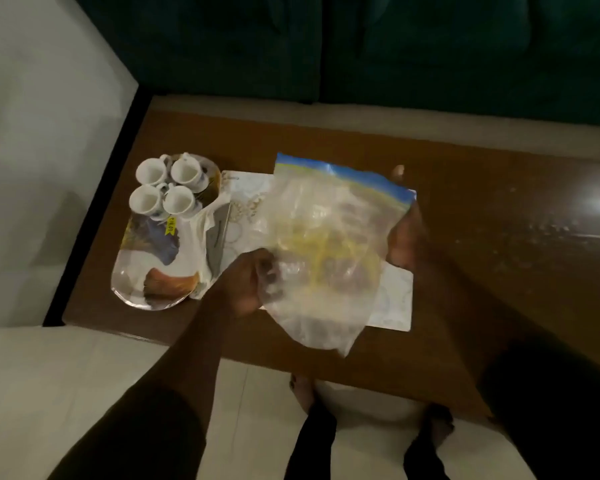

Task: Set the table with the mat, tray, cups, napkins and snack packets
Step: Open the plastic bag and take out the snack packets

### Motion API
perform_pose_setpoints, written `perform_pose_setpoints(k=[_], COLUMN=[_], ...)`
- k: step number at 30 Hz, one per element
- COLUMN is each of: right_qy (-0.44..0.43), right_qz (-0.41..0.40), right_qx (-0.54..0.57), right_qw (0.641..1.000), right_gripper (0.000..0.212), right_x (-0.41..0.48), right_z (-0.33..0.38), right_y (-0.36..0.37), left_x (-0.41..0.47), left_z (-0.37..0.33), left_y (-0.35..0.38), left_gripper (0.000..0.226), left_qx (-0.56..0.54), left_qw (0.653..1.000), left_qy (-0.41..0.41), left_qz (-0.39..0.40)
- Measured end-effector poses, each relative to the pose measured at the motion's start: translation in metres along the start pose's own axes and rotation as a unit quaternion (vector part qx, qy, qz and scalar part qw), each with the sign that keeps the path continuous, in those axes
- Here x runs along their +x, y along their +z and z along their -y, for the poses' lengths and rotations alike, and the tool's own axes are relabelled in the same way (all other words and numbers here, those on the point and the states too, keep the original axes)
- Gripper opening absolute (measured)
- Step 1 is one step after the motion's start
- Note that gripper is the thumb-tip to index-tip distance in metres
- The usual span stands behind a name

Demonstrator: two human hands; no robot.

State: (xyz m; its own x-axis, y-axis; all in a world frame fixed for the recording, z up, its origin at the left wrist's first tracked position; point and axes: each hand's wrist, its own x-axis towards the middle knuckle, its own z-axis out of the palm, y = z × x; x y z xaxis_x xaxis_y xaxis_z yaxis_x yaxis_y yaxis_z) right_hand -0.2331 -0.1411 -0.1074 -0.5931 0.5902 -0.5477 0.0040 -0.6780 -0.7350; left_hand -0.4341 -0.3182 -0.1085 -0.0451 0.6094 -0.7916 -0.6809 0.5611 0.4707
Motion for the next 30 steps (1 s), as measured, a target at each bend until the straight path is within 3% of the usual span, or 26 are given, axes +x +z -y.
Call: perform_pose_setpoints(k=[2,3,6,10,13,15,17,19,22,24,26,28,30], right_qy=[0.065,0.064,0.047,-0.033,-0.016,-0.027,-0.081,-0.088,-0.115,-0.114,-0.086,-0.070,-0.073], right_qz=[0.086,0.118,0.095,0.036,0.049,-0.032,-0.166,-0.284,-0.386,-0.409,-0.400,-0.360,-0.326], right_qx=[0.128,0.139,0.017,-0.026,0.040,-0.060,-0.149,-0.045,0.081,0.062,0.025,-0.039,-0.115], right_qw=[0.986,0.981,0.994,0.998,0.998,0.997,0.971,0.954,0.912,0.903,0.912,0.929,0.935], right_gripper=[0.092,0.099,0.103,0.055,0.055,0.061,0.030,0.023,0.036,0.036,0.033,0.026,0.020], right_x=[-0.022,-0.031,-0.054,-0.081,-0.113,-0.124,-0.128,-0.131,-0.137,-0.142,-0.145,-0.148,-0.147], right_z=[0.014,0.020,0.026,0.022,0.024,0.019,0.008,0.003,-0.003,0.001,0.003,0.000,-0.009], right_y=[-0.023,-0.035,-0.058,-0.098,-0.138,-0.154,-0.161,-0.162,-0.180,-0.191,-0.197,-0.192,-0.182], left_x=[0.012,0.017,0.034,0.052,0.060,0.061,0.062,0.065,0.078,0.085,0.091,0.090,0.092], left_z=[-0.002,0.000,0.014,0.037,0.054,0.068,0.080,0.087,0.087,0.084,0.080,0.090,0.108], left_y=[0.029,0.042,0.081,0.128,0.154,0.168,0.186,0.207,0.245,0.264,0.283,0.306,0.334], left_gripper=[0.026,0.027,0.029,0.014,0.010,0.006,0.015,0.029,0.027,0.013,0.027,0.039,0.024], left_qx=[0.033,0.070,0.141,0.170,0.226,0.242,0.250,0.253,0.226,0.201,0.159,0.169,0.227], left_qw=[0.999,0.996,0.987,0.982,0.972,0.967,0.962,0.964,0.969,0.974,0.987,0.977,0.970], left_qy=[0.025,0.038,0.050,0.080,0.069,0.054,0.041,0.050,0.091,0.083,0.003,-0.055,-0.016], left_qz=[-0.020,-0.046,-0.052,-0.016,0.015,0.058,0.098,0.066,-0.048,-0.059,0.032,0.118,0.080])
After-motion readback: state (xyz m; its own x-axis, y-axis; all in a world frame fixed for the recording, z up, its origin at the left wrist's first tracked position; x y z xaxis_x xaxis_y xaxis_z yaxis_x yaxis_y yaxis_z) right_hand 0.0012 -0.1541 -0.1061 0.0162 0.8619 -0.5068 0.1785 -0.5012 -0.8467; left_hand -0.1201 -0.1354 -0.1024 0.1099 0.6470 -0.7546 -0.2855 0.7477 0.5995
